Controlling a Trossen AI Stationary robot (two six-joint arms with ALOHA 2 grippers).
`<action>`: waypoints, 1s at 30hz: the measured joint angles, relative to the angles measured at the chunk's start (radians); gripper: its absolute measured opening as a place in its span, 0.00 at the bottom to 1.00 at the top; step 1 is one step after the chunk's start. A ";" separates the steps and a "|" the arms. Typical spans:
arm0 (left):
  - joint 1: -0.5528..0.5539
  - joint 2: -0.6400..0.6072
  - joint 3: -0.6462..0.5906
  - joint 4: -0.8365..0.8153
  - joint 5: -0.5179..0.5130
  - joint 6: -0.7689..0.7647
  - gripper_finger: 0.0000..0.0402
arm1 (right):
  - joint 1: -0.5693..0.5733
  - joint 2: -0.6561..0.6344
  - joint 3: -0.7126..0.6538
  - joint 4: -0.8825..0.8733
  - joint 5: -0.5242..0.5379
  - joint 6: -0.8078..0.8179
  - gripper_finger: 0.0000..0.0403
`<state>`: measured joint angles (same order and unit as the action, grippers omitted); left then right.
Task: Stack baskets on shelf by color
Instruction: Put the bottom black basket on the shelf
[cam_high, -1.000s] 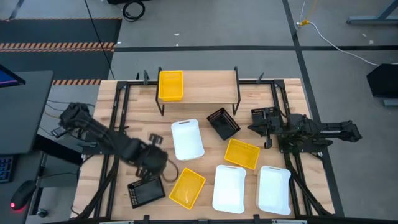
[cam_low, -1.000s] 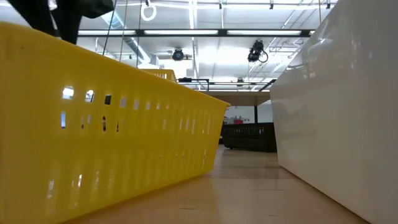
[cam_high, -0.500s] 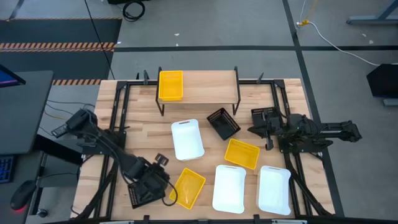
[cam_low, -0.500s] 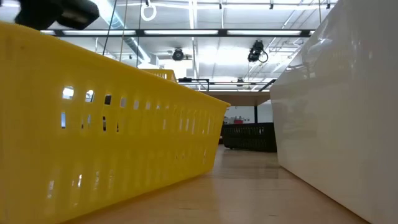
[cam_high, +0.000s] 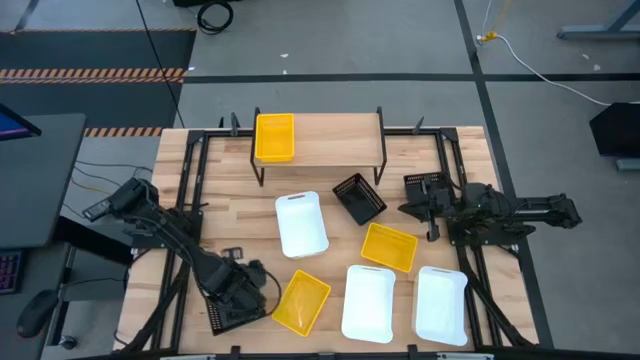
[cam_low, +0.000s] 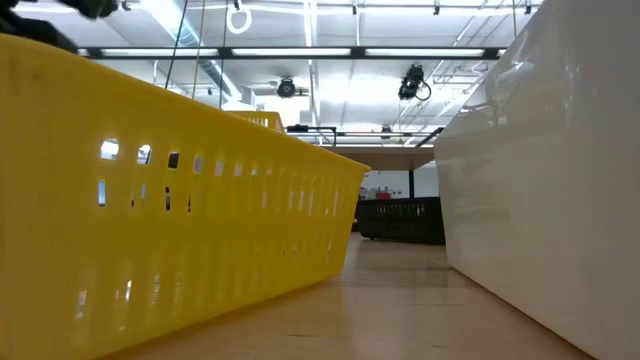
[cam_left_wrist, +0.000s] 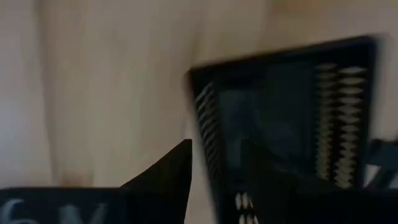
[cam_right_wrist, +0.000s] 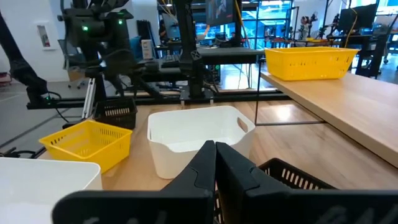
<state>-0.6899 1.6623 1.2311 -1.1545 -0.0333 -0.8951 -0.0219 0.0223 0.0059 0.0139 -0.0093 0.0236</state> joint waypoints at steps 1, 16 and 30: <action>0.000 0.000 -0.003 -0.020 0.000 -0.028 0.36 | 0.000 0.000 0.000 0.000 -0.001 0.002 0.03; 0.006 0.000 -0.193 0.186 0.045 -0.080 0.40 | 0.000 0.000 0.000 0.006 -0.034 0.018 0.03; 0.130 0.000 -0.324 0.202 0.026 -0.030 0.30 | 0.000 0.000 0.000 0.006 -0.034 0.018 0.03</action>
<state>-0.5603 1.6619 0.9076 -0.9525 -0.0077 -0.9255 -0.0219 0.0223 0.0060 0.0196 -0.0436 0.0419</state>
